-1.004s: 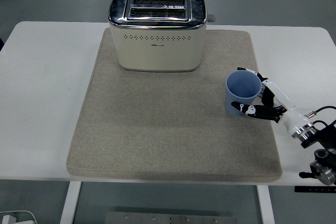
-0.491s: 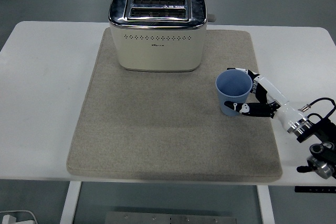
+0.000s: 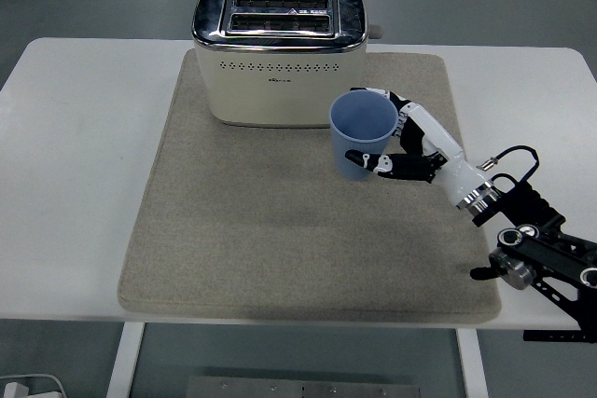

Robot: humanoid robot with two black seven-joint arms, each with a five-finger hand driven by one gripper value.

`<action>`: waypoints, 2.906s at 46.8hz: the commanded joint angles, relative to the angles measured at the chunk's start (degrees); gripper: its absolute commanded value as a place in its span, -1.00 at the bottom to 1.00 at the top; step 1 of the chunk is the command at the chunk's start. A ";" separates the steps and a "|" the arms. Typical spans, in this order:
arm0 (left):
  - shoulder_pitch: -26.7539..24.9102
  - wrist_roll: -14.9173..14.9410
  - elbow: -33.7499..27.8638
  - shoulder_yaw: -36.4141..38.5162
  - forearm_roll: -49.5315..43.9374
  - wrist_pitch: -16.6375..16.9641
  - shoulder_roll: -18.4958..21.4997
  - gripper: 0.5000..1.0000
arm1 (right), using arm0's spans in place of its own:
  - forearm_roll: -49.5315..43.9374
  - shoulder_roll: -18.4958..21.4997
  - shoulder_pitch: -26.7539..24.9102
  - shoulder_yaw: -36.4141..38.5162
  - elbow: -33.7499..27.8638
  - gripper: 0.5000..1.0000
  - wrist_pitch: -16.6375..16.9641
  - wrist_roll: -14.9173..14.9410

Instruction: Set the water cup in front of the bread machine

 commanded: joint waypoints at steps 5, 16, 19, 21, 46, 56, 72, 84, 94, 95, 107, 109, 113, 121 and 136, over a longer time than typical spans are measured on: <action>0.00 -0.01 0.00 0.00 0.00 0.06 0.00 1.00 | 0.08 7.46 2.68 -2.42 -5.08 -1.00 -0.22 0.00; 0.00 -0.09 0.00 0.00 0.00 0.07 0.00 1.00 | -0.18 16.43 4.35 -4.01 -13.61 -1.00 0.39 0.00; 0.00 -0.01 0.00 0.00 0.00 0.07 0.00 1.00 | -0.27 18.98 5.06 -4.00 -16.77 -1.00 0.75 0.00; 0.00 -0.01 0.00 0.00 0.00 0.07 0.00 1.00 | -0.45 19.25 5.50 -4.01 -18.70 -1.00 1.10 0.00; 0.00 -0.01 0.00 0.00 0.00 0.07 0.00 1.00 | -0.71 19.25 6.55 -4.27 -24.08 -1.00 1.36 0.00; 0.00 -0.01 0.00 0.00 0.00 0.06 0.00 1.00 | -0.71 19.25 6.38 -4.53 -24.08 0.74 1.28 0.00; 0.00 -0.01 0.00 0.00 0.00 -0.02 0.00 1.00 | -0.71 19.25 6.38 -4.62 -24.08 0.74 1.01 0.00; 0.00 -0.01 0.00 0.00 0.00 0.07 0.00 1.00 | -0.62 19.25 6.55 -4.62 -23.99 0.74 1.01 0.00; 0.00 -0.01 0.00 0.00 0.00 -0.02 0.00 1.00 | -0.53 19.25 6.82 -4.62 -23.72 0.74 1.19 0.00; 0.00 -0.09 0.00 0.00 0.00 0.06 0.00 1.00 | -0.53 19.25 6.82 -4.62 -23.72 0.74 1.19 0.00; 0.00 -0.01 0.00 0.00 0.00 0.07 0.00 1.00 | -0.36 19.25 6.91 -4.71 -22.93 0.74 1.54 0.00; 0.00 -0.01 0.00 0.00 0.00 0.07 0.00 1.00 | -0.36 18.72 6.73 -4.71 -22.93 0.74 1.54 0.00; 0.00 -0.01 0.00 0.00 0.00 -0.02 0.00 1.00 | -0.27 16.70 6.55 -4.71 -22.93 0.74 1.63 0.00; -0.08 -0.01 0.00 0.00 0.00 0.07 0.00 1.00 | -0.01 12.84 6.38 -4.62 -22.85 0.74 1.63 0.00; 0.00 -0.01 0.00 0.00 0.00 0.06 0.00 1.00 | 0.08 0.98 4.00 -3.57 -17.40 0.74 1.80 0.00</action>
